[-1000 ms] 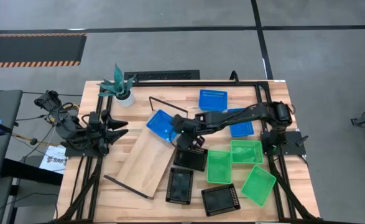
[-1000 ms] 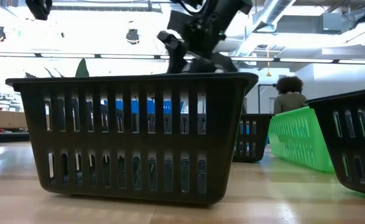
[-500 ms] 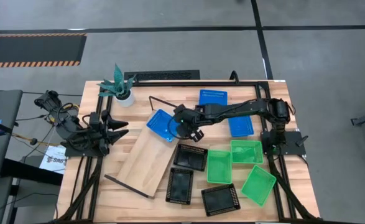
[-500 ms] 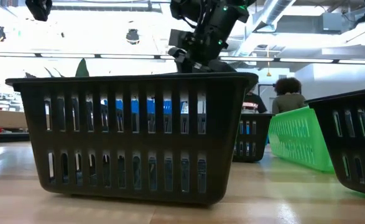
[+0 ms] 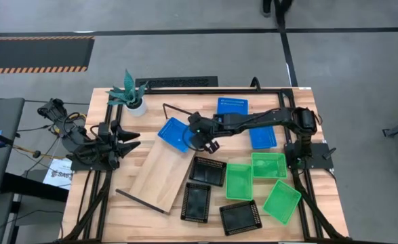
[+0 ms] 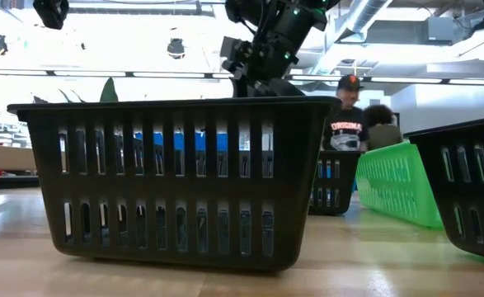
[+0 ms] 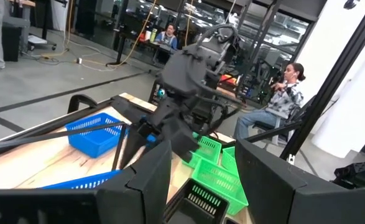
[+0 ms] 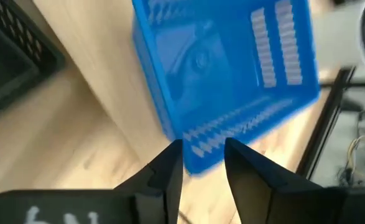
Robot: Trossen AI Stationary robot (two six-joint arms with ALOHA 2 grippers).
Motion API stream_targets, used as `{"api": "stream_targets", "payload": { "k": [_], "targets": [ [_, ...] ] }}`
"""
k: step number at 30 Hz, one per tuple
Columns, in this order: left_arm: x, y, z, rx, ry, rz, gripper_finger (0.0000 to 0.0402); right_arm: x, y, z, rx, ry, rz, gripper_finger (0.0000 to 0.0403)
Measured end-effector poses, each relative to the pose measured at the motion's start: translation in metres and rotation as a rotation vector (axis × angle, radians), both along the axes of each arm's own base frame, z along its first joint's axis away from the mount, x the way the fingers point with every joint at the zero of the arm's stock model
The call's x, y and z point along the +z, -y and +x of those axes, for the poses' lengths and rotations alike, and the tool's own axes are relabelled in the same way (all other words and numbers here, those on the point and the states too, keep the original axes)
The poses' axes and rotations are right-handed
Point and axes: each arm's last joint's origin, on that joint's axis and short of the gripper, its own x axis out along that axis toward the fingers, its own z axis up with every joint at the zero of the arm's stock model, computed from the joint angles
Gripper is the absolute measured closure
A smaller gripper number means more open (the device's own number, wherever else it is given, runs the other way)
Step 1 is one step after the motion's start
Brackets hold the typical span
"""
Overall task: Stack baskets on shelf by color
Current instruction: Put the bottom left blue bin on the shelf
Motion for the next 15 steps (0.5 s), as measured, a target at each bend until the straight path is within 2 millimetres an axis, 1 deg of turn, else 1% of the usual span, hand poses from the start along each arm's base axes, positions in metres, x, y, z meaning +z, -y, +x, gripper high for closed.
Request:
{"api": "stream_targets", "payload": {
  "k": [5, 8, 15],
  "targets": [
    [-0.003, 0.0, 0.0, 0.002, -0.018, 0.0, 0.0232, 0.002, -0.019, 0.003, 0.047, 0.025, -0.002, 0.0264],
    [-0.005, -0.001, 0.0, 0.013, -0.038, -0.002, 0.0232, 0.002, -0.026, 0.003, 0.052, 0.025, 0.006, 0.0264],
    [-0.011, -0.003, -0.001, 0.092, -0.066, -0.015, 0.0232, 0.004, -0.037, 0.001, -0.079, 0.055, 0.057, 0.0266]
  ]
}}
